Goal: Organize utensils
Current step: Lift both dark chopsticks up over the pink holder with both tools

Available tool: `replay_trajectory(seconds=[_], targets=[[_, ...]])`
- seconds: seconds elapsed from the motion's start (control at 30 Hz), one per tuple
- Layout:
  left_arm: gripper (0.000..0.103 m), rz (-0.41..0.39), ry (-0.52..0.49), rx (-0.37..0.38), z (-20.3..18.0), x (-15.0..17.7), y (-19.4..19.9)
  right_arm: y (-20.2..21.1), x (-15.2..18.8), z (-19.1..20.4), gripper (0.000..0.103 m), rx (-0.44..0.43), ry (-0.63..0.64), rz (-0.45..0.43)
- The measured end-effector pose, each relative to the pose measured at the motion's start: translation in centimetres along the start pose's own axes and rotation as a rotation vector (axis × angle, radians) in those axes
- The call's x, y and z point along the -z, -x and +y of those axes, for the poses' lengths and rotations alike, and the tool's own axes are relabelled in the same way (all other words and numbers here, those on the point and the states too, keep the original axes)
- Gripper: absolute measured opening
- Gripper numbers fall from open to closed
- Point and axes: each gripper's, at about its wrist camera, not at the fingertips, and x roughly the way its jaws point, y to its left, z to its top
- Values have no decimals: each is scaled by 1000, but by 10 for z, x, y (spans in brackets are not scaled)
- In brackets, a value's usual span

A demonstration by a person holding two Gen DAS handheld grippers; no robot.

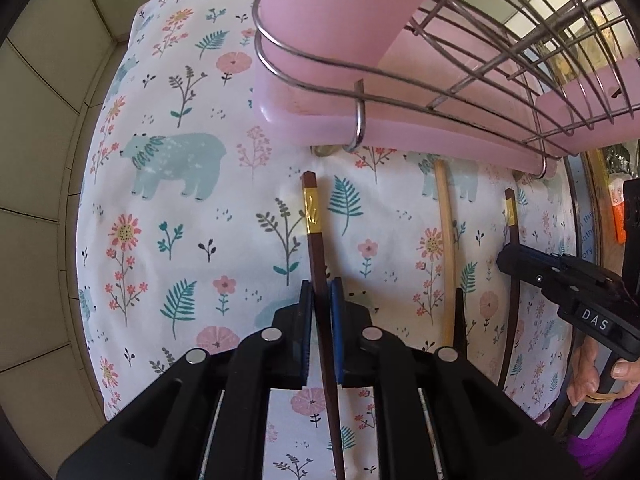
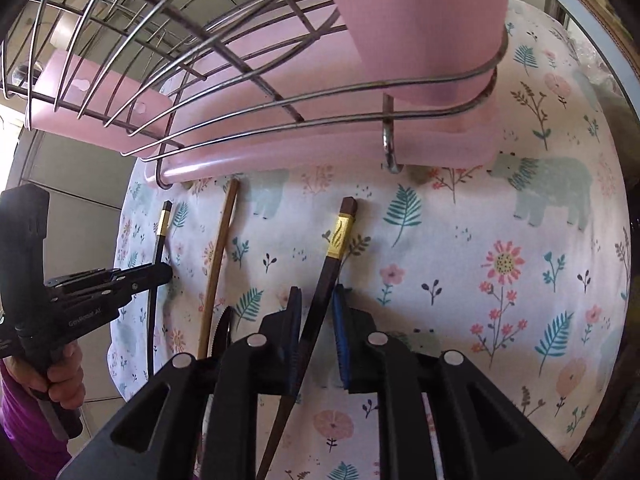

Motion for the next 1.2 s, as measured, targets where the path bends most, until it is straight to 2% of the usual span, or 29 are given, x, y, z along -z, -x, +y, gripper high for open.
replay_trajectory(seconds=[0.17,0.33,0.47,0.7,1.0,1.2], targets=[[8,32,-24,-38,-8,-8,-2,-8,-8,12,16,21,28,24],[8,32,-49,-67,-23,-14,-4,-10,-2,19,15,42,64,-15],[8,5,-76,-60,-44,-13,-9,-9,3,18,14,26,48,-50],[5,-67,-43,-8,-33,12,6,10,18,18,12,-30,34,-127],[5,-269,9,76,-20,47,59,61,46,31,10,-48,97,-301],[5,-403,38,105,-8,58,91,95,60,42,8,-37,144,-425]])
